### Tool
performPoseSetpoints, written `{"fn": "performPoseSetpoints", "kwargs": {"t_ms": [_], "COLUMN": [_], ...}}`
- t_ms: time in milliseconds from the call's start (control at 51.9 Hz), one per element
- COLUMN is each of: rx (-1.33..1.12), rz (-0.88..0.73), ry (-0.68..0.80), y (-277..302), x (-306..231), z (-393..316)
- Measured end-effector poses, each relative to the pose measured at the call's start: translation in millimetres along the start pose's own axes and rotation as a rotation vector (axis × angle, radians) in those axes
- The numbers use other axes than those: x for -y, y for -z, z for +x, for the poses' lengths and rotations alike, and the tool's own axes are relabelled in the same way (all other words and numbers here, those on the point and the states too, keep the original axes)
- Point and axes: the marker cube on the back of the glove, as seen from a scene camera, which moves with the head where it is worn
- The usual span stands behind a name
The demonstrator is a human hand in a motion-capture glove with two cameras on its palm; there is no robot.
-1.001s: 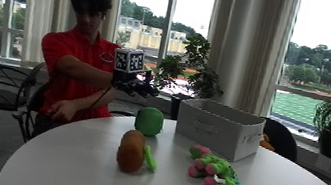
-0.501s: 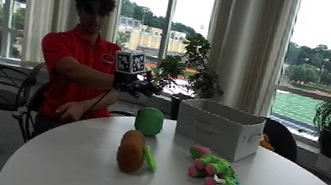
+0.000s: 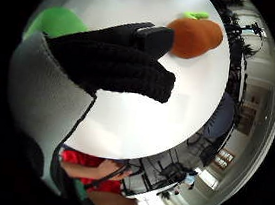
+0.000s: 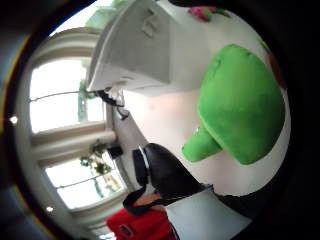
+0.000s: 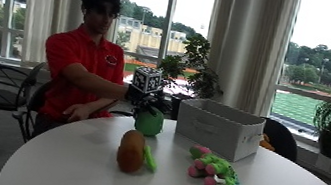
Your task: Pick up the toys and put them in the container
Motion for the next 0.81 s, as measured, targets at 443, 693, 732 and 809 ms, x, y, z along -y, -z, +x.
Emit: {"fn": "performPoseSetpoints", "kwargs": {"t_ms": [443,693,732,809], "rx": [-0.153,-0.151,-0.135,-0.096], "rz": [-0.09,-0.035,-0.022,0.015], "ry": [-0.099,-0.109,-0.077,-0.012], "y": [-46,-54,-49,-37], "x": [18,11,17,30], "z": [-7,-26,-17,0]}}
